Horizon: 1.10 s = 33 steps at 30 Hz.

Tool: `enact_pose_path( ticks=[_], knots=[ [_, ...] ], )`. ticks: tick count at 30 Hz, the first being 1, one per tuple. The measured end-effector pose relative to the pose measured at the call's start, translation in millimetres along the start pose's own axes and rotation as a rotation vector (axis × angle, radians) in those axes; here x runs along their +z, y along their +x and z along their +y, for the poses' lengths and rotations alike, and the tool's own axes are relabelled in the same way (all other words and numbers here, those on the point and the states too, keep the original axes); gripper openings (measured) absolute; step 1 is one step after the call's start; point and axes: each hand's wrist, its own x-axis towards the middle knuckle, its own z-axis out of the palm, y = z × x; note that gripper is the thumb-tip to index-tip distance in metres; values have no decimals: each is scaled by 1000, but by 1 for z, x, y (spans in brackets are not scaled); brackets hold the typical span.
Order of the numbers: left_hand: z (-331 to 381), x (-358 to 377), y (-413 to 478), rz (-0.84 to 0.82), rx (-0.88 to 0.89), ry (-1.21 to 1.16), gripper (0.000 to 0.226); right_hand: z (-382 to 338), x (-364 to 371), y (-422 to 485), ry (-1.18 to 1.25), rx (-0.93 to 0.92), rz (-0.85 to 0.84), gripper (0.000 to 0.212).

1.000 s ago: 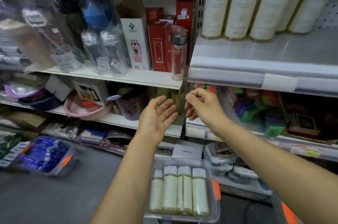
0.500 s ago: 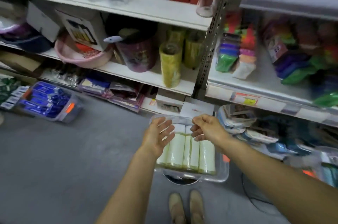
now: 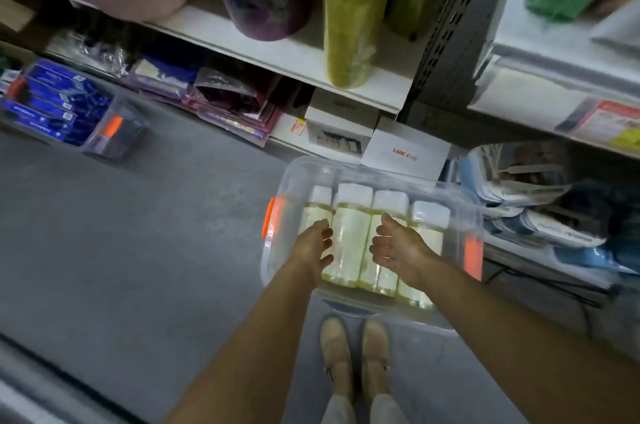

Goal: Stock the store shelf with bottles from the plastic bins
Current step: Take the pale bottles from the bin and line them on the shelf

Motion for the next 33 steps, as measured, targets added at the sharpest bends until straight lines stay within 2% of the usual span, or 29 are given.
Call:
enact_pose_path(
  ticks=[4,10,13,16,18,22,26,30,33],
  knots=[
    [-10,5,31,24,-42,75,53,8,10,34,12,39,-48,67],
    [-20,9,63,7,-61,152,57,23,29,60,-65,66,-53,83],
    [-21,14,72,-11,-65,177,65,25,33,64,-63,62,-30,77],
    [-36,12,106,-18,-103,125,94,23,30,70,-38,51,-77,61],
    [-32,13,104,-35,-134,129,89,23,30,74,-14,56,-87,58],
    [-20,11,85,-1,-112,131,58,25,39,77,14,47,-38,51],
    [-23,1,69,78,-121,120,50,25,33,68,-70,13,-70,41],
    [-14,3,43,-17,-87,141,35,20,20,43,-144,-76,-95,34],
    [-2,7,14,-105,-47,212,33,11,11,17,-194,-105,-92,41]
  ],
)
